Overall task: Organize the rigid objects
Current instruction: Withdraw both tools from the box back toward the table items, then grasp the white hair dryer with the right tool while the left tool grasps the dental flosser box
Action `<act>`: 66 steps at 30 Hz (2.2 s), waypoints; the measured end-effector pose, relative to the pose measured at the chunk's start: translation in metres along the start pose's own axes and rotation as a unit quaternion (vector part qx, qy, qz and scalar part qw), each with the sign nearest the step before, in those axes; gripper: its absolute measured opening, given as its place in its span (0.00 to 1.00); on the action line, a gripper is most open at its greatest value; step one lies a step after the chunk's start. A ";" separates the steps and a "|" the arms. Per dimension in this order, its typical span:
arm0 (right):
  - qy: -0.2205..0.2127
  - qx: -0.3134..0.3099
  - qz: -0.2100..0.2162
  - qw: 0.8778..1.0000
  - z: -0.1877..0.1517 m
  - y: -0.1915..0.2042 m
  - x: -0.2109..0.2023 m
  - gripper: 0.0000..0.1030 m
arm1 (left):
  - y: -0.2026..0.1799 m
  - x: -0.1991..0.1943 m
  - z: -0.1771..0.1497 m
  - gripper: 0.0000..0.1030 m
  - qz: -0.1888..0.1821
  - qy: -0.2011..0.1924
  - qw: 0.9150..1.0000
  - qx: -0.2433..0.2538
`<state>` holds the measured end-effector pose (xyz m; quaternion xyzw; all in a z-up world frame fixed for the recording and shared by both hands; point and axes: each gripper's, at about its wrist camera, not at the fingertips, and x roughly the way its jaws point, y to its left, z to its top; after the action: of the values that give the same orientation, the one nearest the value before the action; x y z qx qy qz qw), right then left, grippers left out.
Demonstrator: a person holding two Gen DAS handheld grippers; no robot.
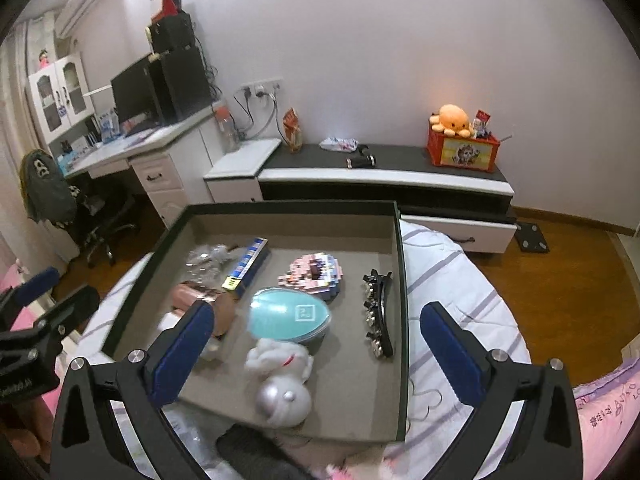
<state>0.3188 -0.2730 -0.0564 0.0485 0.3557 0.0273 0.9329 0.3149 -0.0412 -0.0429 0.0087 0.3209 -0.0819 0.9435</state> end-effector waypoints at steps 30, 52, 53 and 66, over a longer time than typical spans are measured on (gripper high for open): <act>-0.030 0.043 0.020 0.998 -0.171 -0.003 -0.162 1.00 | -0.006 -0.153 -0.146 1.00 0.000 0.008 0.998 -0.062; 0.007 0.021 0.030 0.999 -0.187 0.012 -0.144 1.00 | -0.012 -0.138 -0.170 1.00 -0.004 0.040 0.998 -0.049; 0.009 0.018 0.031 0.999 -0.186 0.014 -0.141 1.00 | -0.011 -0.135 -0.169 1.00 -0.001 0.042 0.998 -0.046; 0.054 -0.033 0.064 0.996 -0.160 0.059 -0.053 1.00 | 0.011 -0.063 -0.164 1.00 0.009 0.087 0.996 -0.011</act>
<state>0.1716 -0.2075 -0.1331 0.0384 0.4005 0.1009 0.9099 0.1684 -0.0096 -0.1347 0.0087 0.4026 -0.0686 0.9128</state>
